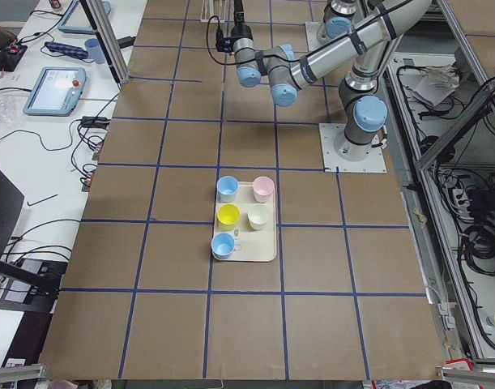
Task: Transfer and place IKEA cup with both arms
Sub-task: 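Carry the white cup toward the left gripper while the left gripper reaches to meet it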
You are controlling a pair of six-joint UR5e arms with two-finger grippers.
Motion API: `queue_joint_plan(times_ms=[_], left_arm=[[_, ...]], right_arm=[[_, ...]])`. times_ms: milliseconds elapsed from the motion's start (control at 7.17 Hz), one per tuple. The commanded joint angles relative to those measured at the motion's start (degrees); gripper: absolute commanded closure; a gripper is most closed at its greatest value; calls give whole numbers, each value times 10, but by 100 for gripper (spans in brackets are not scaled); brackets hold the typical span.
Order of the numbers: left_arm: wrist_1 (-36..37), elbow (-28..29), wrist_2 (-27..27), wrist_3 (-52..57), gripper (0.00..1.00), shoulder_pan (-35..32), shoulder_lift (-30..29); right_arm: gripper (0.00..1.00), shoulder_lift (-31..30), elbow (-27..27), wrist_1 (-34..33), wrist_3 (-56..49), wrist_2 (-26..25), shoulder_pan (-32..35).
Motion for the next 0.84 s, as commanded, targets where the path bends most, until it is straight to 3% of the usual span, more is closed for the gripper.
queue_joint_plan(times_ms=[0, 418, 558, 697], left_arm=[[-1, 7, -34, -30, 2, -40, -20], [2, 7, -42, -64, 2, -44, -4], [8, 7, -42, -61, 5, -48, -12], [10, 6, -40, -57, 15, -48, -8]], right_arm=[[54, -3, 1, -2, -1, 2, 15], [54, -7, 11, -2, -2, -5, 20], [54, -9, 17, -6, -2, -5, 20], [53, -9, 17, -7, -2, -5, 20]])
